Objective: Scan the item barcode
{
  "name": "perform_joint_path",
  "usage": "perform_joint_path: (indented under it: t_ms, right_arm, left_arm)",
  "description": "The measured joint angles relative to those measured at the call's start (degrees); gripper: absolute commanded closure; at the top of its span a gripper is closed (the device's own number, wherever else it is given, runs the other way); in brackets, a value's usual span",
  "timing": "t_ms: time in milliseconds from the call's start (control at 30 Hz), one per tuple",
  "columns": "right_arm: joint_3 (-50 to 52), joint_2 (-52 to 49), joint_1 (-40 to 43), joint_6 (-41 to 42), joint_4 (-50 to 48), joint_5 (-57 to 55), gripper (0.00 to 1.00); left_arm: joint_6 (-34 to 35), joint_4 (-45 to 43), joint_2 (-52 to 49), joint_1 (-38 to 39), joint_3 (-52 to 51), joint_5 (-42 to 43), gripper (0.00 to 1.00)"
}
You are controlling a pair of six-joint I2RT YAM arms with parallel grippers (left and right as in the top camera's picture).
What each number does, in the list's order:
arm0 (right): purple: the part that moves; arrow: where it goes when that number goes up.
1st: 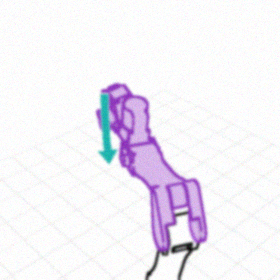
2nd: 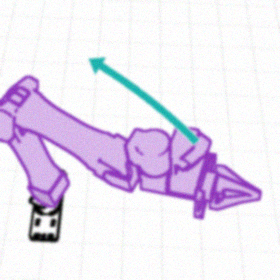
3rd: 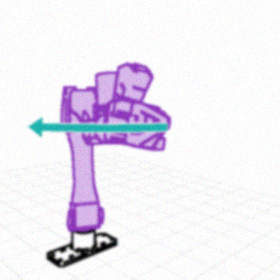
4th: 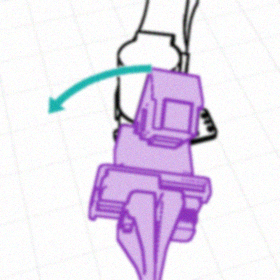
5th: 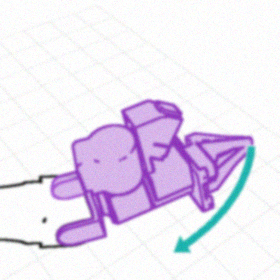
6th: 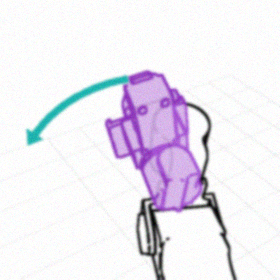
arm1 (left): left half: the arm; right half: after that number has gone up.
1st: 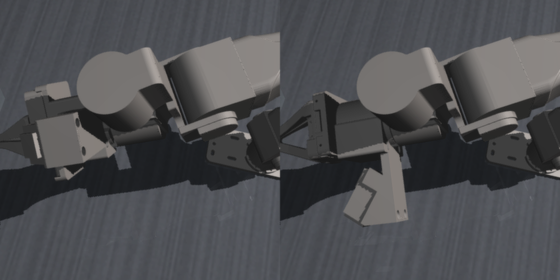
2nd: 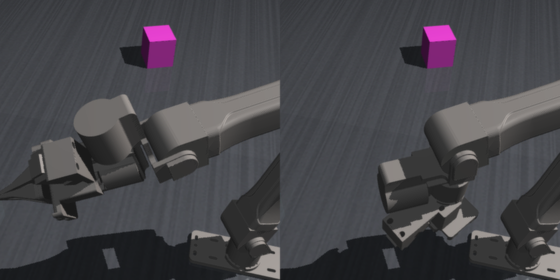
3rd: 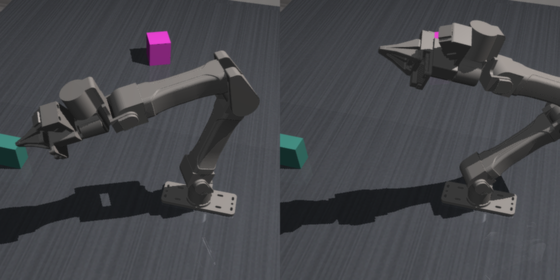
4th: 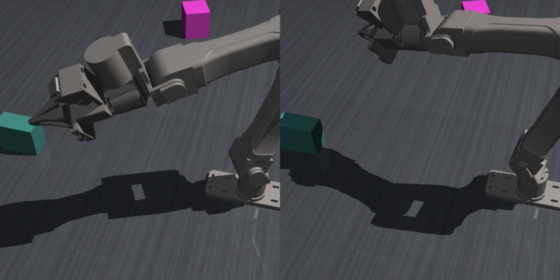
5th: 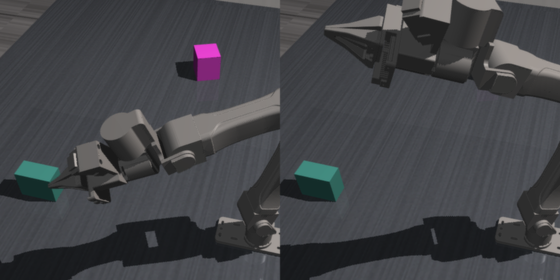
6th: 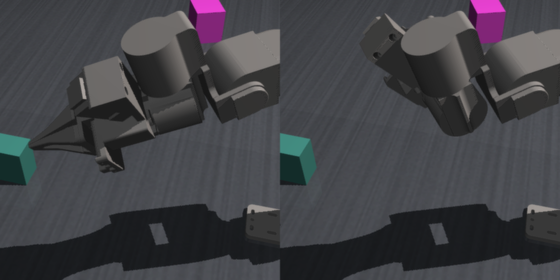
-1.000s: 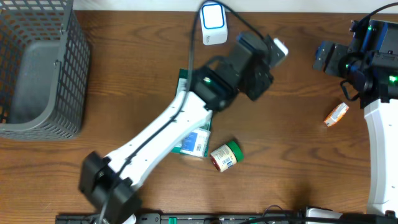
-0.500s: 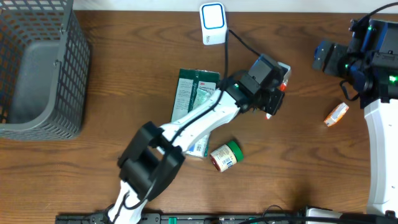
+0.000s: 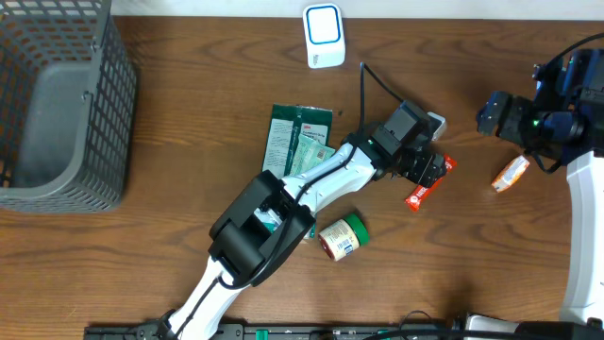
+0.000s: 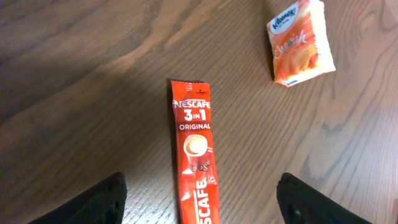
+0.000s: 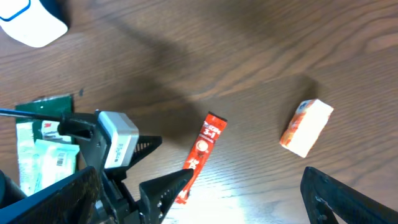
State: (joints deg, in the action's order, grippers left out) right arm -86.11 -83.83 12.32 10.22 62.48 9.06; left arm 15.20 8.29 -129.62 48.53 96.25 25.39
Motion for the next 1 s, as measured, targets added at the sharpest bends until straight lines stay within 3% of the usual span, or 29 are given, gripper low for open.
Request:
perform_joint_path:
  t_ms: [33,100,200,300,333,433,500,567,733,1000]
  right_arm:
    - [0.0,0.0,0.0,0.0,0.1,0.5,0.01]
    - [0.0,0.0,0.0,0.0,0.8,1.7,0.14]
    - [0.0,0.0,0.0,0.3,3.7,3.8,0.49]
    - [0.1,0.0,0.0,0.1,7.8,5.4,0.94]
    - [0.3,0.0,-0.2,0.2,8.5,5.7,0.99]
    - [2.6,0.2,-1.4,0.3,8.3,6.2,0.99]
    - [5.7,0.3,-3.5,0.2,7.5,6.4,0.99]
    - [10.2,0.3,-5.9,0.2,4.5,6.8,0.99]
    - [23.1,0.3,-10.8,1.0,-6.6,7.0,0.99]
    - [41.6,0.3,-14.8,6.9,-32.6,7.2,0.99]
  left_arm:
    - [-0.4,0.2,0.2,0.0,0.0,-0.1,0.21]
    - [-0.9,1.4,1.2,-0.2,0.0,-0.9,0.21]
    - [-1.6,5.9,5.6,-1.2,0.0,-4.9,0.2]
    - [-2.0,12.4,13.7,-3.6,-0.1,-10.2,0.2]
    - [-2.0,14.2,16.5,-4.5,0.0,-11.5,0.25]
    - [-2.3,20.7,25.5,-8.2,0.2,-15.5,0.5]
    - [-2.1,25.2,30.3,-11.0,0.4,-17.3,0.76]
    - [-2.2,29.4,34.1,-14.2,0.6,-18.5,0.91]
    - [-2.6,37.2,37.9,-21.6,0.6,-19.8,0.92]
    - [-2.6,46.2,38.2,-29.7,0.6,-20.4,0.9]
